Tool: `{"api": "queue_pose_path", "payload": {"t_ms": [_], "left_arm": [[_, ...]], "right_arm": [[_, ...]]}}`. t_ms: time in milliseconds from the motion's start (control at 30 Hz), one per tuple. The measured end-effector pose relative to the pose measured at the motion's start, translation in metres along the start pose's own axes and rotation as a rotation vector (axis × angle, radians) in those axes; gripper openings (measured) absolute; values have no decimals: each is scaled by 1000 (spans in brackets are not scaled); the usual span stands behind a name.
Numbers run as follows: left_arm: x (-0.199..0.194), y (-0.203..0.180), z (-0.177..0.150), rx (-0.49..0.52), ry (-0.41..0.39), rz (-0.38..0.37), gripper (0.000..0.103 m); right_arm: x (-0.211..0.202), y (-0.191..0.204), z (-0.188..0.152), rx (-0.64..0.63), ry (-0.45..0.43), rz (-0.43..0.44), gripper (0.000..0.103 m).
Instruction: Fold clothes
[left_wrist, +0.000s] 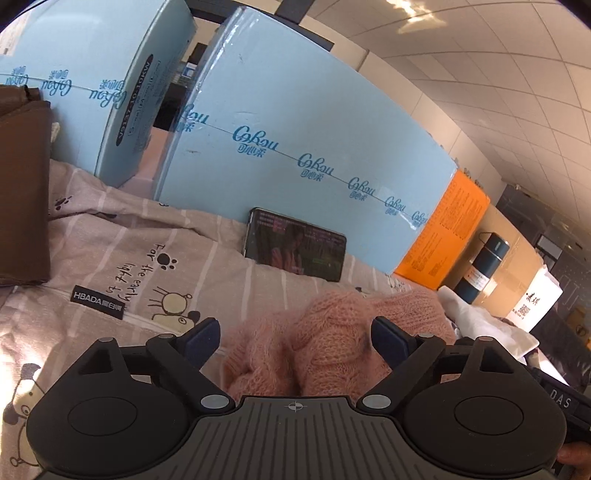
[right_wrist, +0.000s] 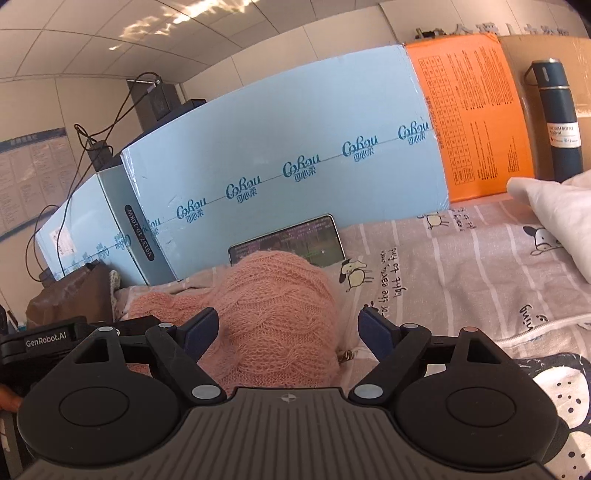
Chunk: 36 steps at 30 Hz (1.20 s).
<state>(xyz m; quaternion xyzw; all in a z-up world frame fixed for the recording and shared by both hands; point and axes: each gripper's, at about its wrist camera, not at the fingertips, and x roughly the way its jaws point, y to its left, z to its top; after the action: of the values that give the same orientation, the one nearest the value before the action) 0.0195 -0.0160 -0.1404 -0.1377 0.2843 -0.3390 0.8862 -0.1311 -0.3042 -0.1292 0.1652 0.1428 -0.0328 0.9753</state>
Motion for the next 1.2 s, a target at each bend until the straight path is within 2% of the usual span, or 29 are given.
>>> {"api": "queue_pose_path", "payload": {"t_ms": [67,133,200,267,400,500,567,667,967,1033,1067,1100,1133,1200], "left_arm": [[-7,13,6,-44,-26,20,92],[-10,25,10,-79,-20,80,92],[-10,35,12,-89,-6,163,92],[-7,45,13,-116,20,201,92],[9,45,6,-95,121,170,92],[11,33,1,-41,138,114,93],[12,29,-1,-32,149,74,93],[13,26,-3,-25,160,31,93],[12,15,-5,-7,162,-90,93],[12,15,-5,-7,162,-95,93],[12,15,-5,-7,163,-97,93],[13,15,-5,-7,163,-100,93],[13,15,-6,-7,163,-102,93],[13,15,-6,-8,163,-107,93]], "right_arm": [[-7,9,-3,-74,-56,42,86],[-11,16,-6,-125,-83,111,86],[-13,21,-8,-151,-66,212,86],[-12,28,-11,-189,-32,294,88],[-7,41,-19,-255,46,379,88],[-2,47,-24,-270,107,451,89],[2,50,-26,-265,145,502,93],[8,51,-28,-252,170,503,95],[18,74,-33,-315,147,364,94],[21,77,-34,-330,147,324,91],[21,76,-35,-329,144,314,87],[21,76,-35,-329,141,304,76],[21,75,-35,-327,138,295,71],[22,72,-34,-317,128,289,56]]}}
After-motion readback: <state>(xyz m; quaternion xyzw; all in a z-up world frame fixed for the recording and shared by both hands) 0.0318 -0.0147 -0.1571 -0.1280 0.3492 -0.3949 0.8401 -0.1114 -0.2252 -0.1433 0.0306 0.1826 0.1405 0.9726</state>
